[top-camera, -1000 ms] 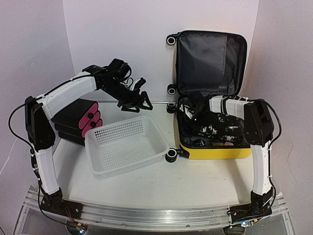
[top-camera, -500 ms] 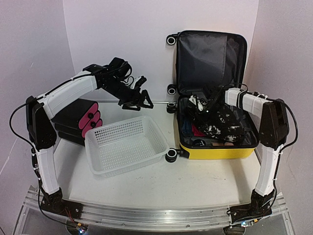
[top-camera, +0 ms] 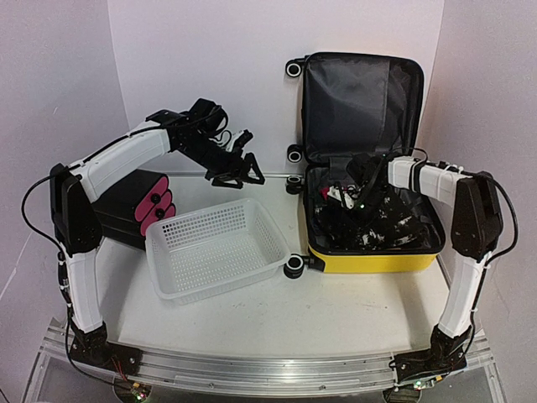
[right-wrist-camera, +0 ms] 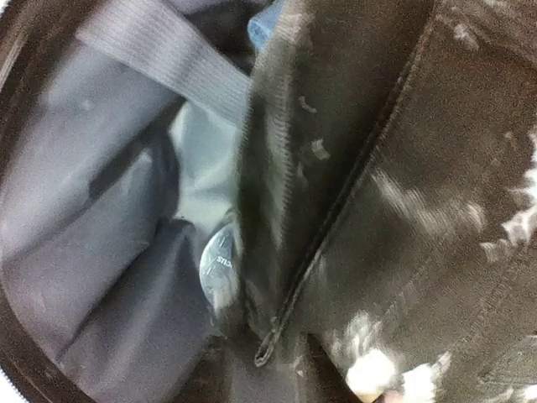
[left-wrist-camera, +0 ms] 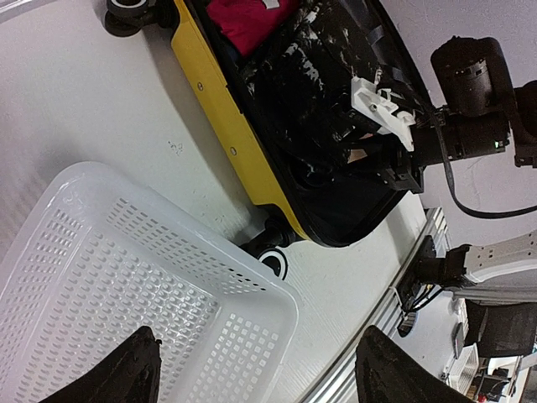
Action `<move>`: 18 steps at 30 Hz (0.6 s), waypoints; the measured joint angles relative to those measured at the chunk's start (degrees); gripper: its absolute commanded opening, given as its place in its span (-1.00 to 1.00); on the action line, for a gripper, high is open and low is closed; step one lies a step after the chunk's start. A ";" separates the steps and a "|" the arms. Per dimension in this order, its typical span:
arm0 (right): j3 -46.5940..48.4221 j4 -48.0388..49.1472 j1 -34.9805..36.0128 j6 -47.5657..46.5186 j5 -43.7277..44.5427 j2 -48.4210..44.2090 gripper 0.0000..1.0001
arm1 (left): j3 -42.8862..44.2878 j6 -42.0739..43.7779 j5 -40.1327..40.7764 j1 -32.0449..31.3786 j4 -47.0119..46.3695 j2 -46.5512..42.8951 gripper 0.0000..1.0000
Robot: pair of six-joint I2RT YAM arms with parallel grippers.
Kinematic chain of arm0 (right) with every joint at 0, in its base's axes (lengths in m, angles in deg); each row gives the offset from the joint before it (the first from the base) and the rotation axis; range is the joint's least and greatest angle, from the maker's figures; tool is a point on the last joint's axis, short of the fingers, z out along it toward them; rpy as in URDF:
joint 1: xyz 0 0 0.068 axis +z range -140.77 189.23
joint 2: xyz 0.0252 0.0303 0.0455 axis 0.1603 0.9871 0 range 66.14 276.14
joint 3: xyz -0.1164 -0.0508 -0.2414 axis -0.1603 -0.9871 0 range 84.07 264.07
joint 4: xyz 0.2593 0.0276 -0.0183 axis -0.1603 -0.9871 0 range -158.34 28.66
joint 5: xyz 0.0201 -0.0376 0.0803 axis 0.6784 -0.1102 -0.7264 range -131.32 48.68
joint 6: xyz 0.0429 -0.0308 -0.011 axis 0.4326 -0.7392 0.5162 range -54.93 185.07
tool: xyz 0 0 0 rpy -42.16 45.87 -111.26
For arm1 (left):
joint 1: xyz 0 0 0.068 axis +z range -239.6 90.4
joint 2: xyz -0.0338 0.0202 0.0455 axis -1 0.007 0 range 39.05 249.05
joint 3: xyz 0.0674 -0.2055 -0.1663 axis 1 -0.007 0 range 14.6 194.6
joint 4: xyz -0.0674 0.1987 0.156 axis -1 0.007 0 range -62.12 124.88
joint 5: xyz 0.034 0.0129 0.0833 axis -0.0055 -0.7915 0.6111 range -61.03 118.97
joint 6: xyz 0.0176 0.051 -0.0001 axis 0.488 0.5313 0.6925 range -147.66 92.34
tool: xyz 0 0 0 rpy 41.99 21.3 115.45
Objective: Open, take out, and arrange the luggage
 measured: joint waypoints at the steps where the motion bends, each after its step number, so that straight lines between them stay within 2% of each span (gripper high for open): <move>1: 0.00 -0.44 0.09 0.83 0.50 0.00 0.02 | 0.15 0.00 -0.11 0.00 -0.02 0.09 0.60; 3: -0.04 -0.98 0.50 2.25 1.29 -0.13 0.19 | 0.17 0.00 -0.31 0.04 0.00 0.17 0.59; 4: -0.22 -1.16 0.83 2.91 1.49 -0.39 0.40 | 0.20 -0.02 -0.37 0.09 0.00 0.26 0.59; 8: -1.51 -1.77 2.67 4.83 3.30 -2.93 0.93 | 0.20 -0.02 -0.52 0.11 0.00 0.61 0.59; 13: -1.42 -1.36 5.18 8.26 9.27 -3.61 0.97 | 0.63 -0.07 -1.46 0.17 -0.07 1.22 0.59; 18: 1.79 -0.87 5.79 9.70 15.50 0.44 0.93 | 0.94 -0.07 -2.16 0.57 0.07 1.57 0.59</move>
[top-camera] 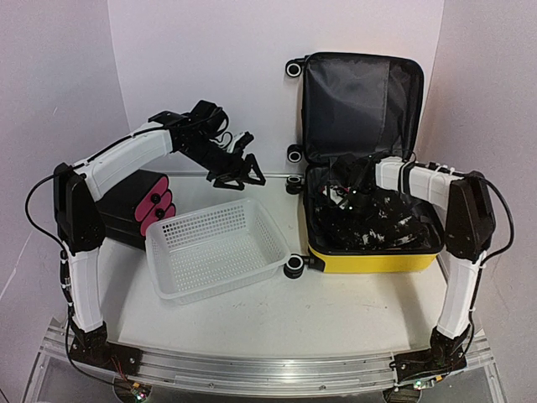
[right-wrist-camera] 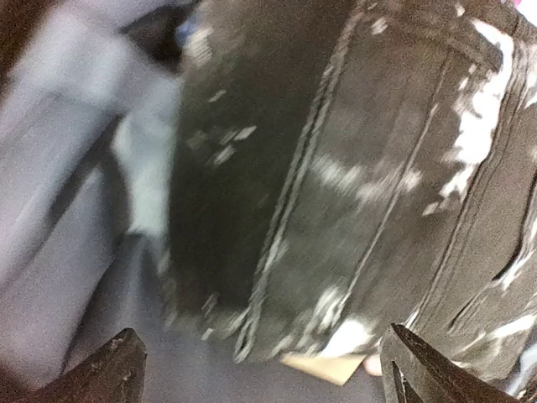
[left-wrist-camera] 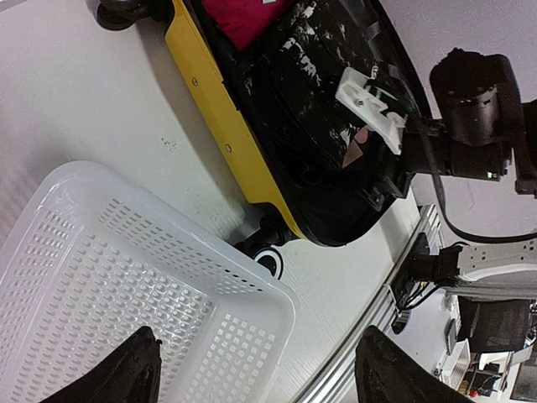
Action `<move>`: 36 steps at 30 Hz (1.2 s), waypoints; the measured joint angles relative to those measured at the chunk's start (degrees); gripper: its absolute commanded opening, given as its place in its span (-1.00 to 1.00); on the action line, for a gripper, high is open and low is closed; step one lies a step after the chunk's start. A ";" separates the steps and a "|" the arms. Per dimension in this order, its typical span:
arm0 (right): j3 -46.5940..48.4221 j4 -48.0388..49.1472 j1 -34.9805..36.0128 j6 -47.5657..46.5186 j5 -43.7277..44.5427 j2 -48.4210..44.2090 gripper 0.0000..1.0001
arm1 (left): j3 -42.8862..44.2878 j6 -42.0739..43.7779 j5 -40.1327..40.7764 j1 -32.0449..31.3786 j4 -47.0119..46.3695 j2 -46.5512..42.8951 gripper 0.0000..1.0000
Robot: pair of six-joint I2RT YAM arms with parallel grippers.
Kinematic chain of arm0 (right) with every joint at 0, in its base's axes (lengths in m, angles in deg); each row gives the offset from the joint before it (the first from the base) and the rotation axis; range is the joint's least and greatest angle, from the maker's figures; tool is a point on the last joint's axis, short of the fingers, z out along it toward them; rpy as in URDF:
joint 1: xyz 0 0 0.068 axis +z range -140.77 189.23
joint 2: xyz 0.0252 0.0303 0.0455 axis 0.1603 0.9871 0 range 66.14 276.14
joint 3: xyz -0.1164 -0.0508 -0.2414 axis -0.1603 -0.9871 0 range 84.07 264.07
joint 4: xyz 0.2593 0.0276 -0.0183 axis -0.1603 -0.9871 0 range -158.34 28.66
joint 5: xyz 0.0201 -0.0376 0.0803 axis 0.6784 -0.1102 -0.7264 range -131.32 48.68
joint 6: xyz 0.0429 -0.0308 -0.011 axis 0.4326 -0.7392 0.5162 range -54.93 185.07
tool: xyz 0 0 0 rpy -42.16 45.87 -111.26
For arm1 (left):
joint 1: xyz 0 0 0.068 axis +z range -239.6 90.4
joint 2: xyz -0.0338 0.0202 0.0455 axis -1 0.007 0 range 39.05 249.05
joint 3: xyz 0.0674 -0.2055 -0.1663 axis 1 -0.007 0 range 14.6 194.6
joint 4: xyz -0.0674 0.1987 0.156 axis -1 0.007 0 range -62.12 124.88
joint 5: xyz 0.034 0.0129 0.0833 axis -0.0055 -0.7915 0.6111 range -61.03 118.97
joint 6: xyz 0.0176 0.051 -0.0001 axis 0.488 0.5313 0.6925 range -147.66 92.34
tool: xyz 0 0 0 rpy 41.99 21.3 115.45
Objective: Open, take out, and arrange the luggage
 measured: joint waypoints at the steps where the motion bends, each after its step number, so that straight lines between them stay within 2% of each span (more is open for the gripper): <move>1: 0.76 0.42 0.09 -0.02 1.29 1.22 0.89 | 0.00 0.00 -0.15 0.09 -0.04 0.00 0.59; 5: 2.82 1.42 0.66 -0.50 3.10 5.18 0.74 | 0.00 0.00 -0.24 0.52 -0.02 0.00 0.59; 15: 3.87 3.52 1.53 -0.35 3.50 7.61 0.91 | 0.00 0.02 -0.22 0.83 -0.02 0.00 0.59; 23: 3.19 5.40 1.53 -0.24 6.27 9.55 0.85 | 0.00 0.02 -0.20 0.92 -0.02 0.00 0.59; 26: 2.99 6.23 1.92 -0.28 8.50 10.43 0.69 | 0.00 0.02 -0.20 1.01 -0.02 0.00 0.59; 29: 2.80 6.69 2.21 -0.94 10.16 10.51 0.29 | 0.00 0.02 -0.20 1.05 -0.02 0.00 0.59; 36: 1.81 8.07 2.21 -1.11 10.99 10.51 -0.16 | -0.11 0.02 -0.17 1.05 -0.02 -0.02 0.58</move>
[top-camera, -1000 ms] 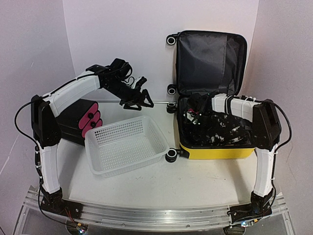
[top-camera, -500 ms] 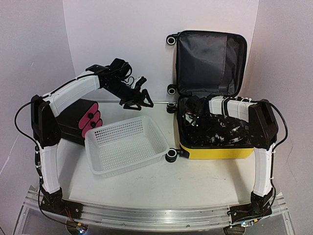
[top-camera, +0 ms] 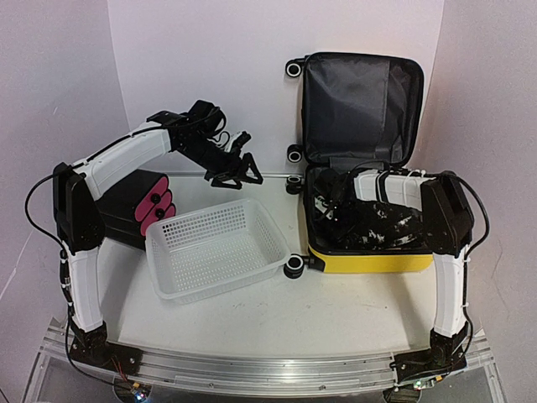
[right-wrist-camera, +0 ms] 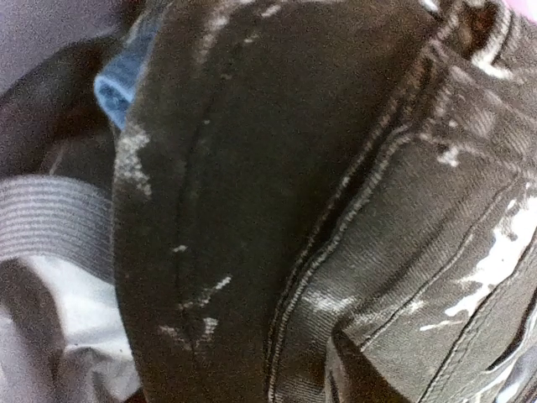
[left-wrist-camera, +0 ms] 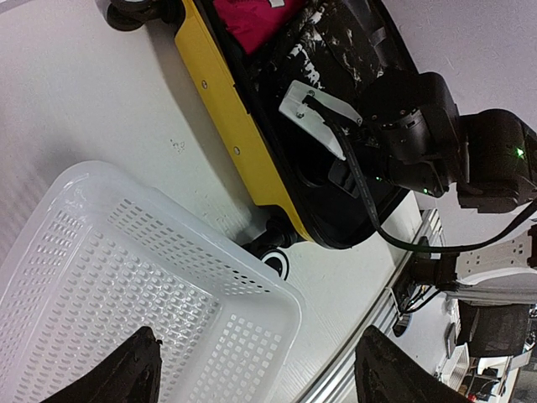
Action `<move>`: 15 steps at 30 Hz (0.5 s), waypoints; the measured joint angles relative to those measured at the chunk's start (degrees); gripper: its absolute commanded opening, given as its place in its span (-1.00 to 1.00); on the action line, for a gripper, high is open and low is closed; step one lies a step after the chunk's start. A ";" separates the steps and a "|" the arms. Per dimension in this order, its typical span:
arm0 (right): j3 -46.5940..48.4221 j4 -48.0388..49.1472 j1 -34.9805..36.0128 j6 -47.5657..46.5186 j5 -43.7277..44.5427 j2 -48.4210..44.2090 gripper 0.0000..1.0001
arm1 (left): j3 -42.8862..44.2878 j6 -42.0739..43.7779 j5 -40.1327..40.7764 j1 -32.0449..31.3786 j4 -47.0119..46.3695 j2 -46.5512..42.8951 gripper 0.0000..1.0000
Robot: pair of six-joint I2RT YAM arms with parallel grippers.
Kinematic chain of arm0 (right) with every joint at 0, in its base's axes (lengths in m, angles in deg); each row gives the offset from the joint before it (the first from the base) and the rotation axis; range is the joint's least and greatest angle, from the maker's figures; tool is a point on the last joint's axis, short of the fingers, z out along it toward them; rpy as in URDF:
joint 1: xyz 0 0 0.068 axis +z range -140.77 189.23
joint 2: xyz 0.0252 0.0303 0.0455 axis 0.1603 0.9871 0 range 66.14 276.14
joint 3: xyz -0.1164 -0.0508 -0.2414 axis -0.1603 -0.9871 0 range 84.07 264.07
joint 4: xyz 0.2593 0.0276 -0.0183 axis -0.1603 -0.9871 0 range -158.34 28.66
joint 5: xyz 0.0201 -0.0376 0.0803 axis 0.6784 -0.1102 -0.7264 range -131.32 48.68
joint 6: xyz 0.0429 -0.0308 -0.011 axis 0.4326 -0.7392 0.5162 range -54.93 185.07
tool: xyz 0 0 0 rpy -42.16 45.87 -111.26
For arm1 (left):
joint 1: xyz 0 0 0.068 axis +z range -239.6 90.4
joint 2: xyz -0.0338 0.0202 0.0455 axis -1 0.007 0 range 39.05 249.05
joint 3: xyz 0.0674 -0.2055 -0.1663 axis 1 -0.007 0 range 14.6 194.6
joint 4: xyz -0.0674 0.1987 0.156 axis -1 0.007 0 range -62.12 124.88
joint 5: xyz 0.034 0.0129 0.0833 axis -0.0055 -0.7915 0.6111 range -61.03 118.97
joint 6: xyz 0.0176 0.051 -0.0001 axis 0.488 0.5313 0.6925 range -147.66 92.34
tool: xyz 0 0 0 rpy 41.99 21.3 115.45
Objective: Open, take out, and arrange the luggage
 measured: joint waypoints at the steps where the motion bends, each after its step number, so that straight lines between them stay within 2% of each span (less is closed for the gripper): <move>1: -0.11 0.13 0.00 -0.15 0.02 0.00 -0.24 | -0.02 0.00 0.00 0.00 0.02 0.00 0.59; 7: -0.55 0.81 -0.02 -0.17 0.22 -0.02 -0.63 | -0.02 -0.02 0.00 0.00 0.00 0.00 0.58; 15: -1.18 1.09 -0.33 -0.96 -0.31 -1.53 -0.94 | -0.96 -0.35 0.15 0.00 0.04 -0.31 0.59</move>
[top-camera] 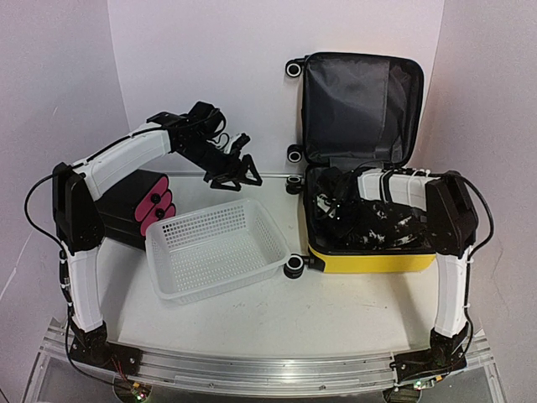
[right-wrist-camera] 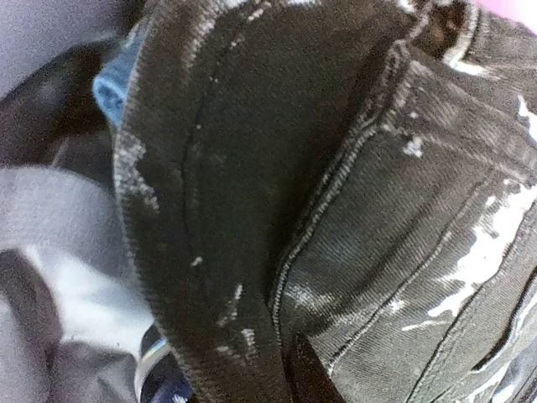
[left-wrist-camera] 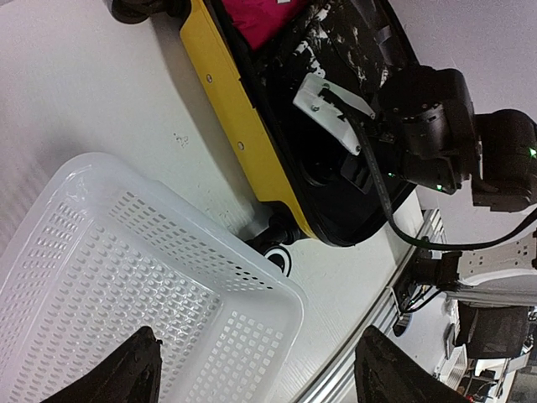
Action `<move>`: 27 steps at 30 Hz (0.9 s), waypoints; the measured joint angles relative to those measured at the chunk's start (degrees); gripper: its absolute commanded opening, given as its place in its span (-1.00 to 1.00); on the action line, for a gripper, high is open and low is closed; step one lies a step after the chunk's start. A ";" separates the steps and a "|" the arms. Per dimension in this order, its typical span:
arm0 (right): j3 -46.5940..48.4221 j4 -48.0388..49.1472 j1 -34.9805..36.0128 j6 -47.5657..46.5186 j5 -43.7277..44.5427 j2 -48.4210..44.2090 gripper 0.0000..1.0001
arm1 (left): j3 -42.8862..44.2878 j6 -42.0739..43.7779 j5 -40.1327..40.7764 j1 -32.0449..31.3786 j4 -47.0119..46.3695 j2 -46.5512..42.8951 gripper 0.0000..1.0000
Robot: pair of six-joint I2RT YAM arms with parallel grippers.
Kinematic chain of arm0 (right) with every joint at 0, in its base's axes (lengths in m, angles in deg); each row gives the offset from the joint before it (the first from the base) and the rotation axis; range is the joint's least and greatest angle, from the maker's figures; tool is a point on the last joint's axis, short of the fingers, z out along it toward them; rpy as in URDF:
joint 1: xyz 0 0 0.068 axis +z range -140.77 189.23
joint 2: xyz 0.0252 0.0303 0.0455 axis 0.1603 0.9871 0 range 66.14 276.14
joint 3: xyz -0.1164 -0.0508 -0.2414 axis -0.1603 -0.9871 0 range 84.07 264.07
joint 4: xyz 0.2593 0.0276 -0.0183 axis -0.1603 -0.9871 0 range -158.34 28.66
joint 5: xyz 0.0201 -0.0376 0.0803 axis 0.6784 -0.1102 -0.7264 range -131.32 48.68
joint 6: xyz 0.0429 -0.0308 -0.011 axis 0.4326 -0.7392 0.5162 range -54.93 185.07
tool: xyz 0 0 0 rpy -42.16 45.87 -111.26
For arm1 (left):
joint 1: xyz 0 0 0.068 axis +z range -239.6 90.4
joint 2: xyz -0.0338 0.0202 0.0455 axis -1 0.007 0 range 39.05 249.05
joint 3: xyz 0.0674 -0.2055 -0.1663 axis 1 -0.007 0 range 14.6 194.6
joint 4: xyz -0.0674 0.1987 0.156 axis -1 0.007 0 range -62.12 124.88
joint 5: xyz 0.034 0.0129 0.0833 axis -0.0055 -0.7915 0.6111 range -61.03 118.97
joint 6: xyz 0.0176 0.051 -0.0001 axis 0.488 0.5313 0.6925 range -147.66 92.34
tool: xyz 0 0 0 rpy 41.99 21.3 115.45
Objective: Open, take out, and arrange the luggage
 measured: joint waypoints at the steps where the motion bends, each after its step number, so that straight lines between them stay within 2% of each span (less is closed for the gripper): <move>1: -0.33 0.07 -0.09 -0.22 -0.35 -0.59 -1.00 | -0.11 -0.22 0.20 0.00 -0.02 -0.02 0.59; 8: -4.81 0.33 -1.84 -1.81 -6.69 -11.08 -1.00 | -0.15 -5.51 0.79 0.28 0.00 -0.11 0.58; 15: -7.43 -1.40 -3.02 -2.58 -13.68 -19.26 -1.00 | 2.84 -18.01 0.17 3.06 0.17 1.01 0.71; 19: -7.43 -2.32 -2.99 -2.56 -19.17 -19.61 -1.00 | 6.91 -30.93 -2.08 4.09 -0.57 4.31 0.81; 24: -7.43 -2.71 -2.97 -1.33 -22.75 -19.98 -1.00 | 7.23 -48.85 -4.85 3.13 -0.81 8.57 0.97; 27: -7.43 -3.06 -2.93 -0.83 -24.00 -21.14 -1.00 | 6.80 -60.41 -5.86 1.14 -2.45 10.36 0.99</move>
